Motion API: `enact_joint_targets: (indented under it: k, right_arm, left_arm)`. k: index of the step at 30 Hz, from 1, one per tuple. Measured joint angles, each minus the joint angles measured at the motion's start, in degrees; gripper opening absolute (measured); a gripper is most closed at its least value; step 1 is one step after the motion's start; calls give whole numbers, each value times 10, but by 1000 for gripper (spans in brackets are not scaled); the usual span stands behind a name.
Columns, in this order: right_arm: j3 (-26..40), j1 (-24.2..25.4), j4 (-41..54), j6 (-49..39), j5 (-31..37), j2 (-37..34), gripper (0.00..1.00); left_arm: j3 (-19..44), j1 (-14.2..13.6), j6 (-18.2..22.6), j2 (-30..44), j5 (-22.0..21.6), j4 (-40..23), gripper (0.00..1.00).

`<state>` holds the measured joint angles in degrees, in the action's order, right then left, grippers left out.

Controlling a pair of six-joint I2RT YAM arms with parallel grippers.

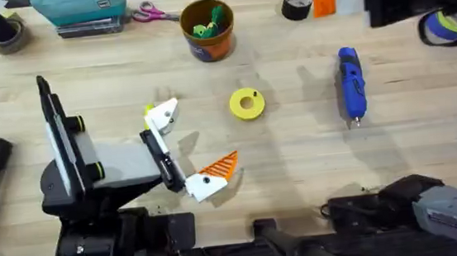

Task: Pick up the gripper from the table and insert it into the empty holder that is missing its gripper. Then pick up a screw, insert it into the mounting hole, and use the screwdriver to tighten it. Finally, clean up the table by picking up the vegetable and placing it into the bucket.

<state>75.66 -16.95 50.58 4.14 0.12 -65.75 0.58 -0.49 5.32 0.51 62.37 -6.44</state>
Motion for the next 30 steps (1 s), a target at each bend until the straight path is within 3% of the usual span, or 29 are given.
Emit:
enact_joint_targets:
  k: [8,12,19,30]
  right_arm:
    - [0,0,-53,28,-3,40,8]
    - [-18,0,-118,38,-45,55,8]
    - [-137,0,-304,89,-137,89,8]
    - [-296,5,-561,265,-265,89,8]
  left_arm:
    - [0,0,0,0,0,0,985]
    - [0,0,0,0,0,0,986]
    - [0,0,0,0,0,0,985]
    - [0,0,0,0,0,0,985]
